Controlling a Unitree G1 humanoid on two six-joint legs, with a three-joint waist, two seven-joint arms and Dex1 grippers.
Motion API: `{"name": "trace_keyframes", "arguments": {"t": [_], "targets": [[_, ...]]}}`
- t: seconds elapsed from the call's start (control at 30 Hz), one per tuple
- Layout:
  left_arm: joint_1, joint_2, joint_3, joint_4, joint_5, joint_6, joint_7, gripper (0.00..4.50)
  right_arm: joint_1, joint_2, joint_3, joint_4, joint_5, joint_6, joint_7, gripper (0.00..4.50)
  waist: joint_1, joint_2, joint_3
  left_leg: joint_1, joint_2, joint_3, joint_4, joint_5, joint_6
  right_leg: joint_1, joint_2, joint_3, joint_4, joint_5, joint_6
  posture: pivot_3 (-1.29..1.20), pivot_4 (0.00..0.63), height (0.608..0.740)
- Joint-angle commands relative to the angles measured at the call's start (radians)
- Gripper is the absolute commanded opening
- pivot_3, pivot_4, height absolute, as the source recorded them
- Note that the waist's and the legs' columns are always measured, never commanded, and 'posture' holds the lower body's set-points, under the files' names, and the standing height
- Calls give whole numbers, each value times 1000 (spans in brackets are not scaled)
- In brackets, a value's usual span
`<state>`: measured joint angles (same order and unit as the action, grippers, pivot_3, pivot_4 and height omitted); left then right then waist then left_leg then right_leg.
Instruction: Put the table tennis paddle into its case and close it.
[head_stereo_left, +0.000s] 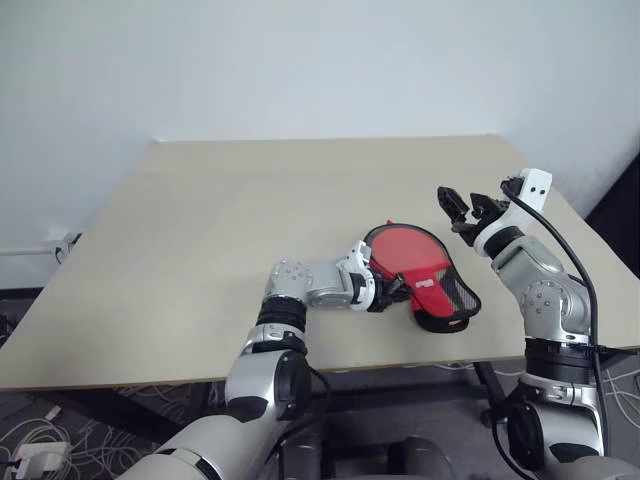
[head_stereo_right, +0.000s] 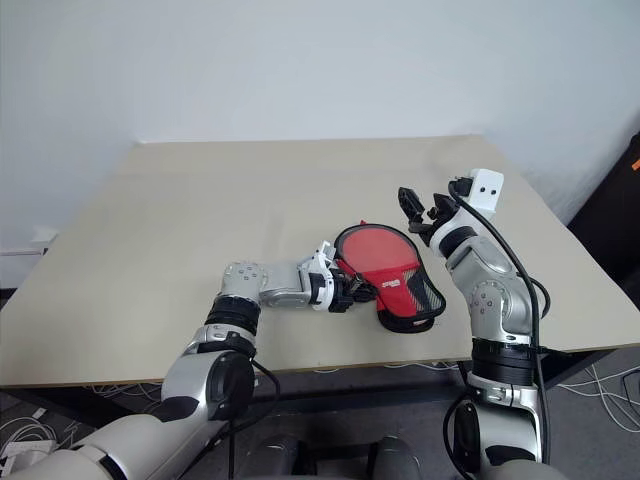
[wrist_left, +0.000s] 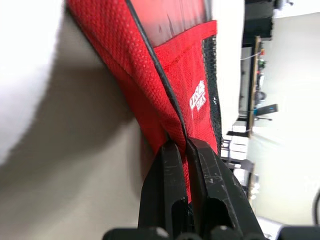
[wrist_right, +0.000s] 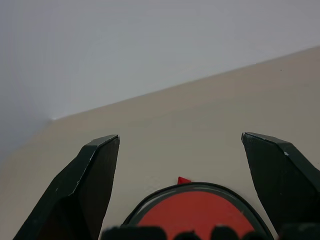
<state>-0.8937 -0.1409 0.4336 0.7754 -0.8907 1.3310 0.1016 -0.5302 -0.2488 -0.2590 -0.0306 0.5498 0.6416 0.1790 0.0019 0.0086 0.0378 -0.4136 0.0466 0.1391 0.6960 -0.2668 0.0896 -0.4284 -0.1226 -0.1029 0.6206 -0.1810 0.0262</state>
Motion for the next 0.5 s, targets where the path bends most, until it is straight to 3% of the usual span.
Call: {"name": "trace_keyframes", "arguments": {"t": [0.03, 0.2, 0.33, 0.5], "targets": [[-40, -67, 90, -63, -82, 146, 76, 50, 5, 11, -10, -59, 6, -25, -5, 4247, -1, 0, 0, 0, 1, 0, 0, 0, 0, 0, 0, 0, 0, 0, 0, 0, 0, 724], [-3, -26, 148, -140, -118, 283, 182, 50, 13, 17, -8, -69, 5, -25, -5, 4247, -6, 0, 1, -2, 0, -1, 0, 1, -3, -2, 1, 0, 0, 0, 0, 0, 0, 724], [55, 67, 60, -155, -271, 283, 271, 50, 6, 15, -6, -63, 3, -26, -2, 4247, -7, 0, 1, -2, 0, -1, -1, 3, -6, -2, 1, 0, 0, 0, 0, 0, 0, 724], [138, 190, -117, -192, -562, 283, 394, 50, -2, 13, -1, -58, 3, -25, 4, 4247, -15, 0, 1, -2, 1, -1, -2, 3, -7, -4, 1, 1, 1, 0, 0, 0, 0, 724]]}}
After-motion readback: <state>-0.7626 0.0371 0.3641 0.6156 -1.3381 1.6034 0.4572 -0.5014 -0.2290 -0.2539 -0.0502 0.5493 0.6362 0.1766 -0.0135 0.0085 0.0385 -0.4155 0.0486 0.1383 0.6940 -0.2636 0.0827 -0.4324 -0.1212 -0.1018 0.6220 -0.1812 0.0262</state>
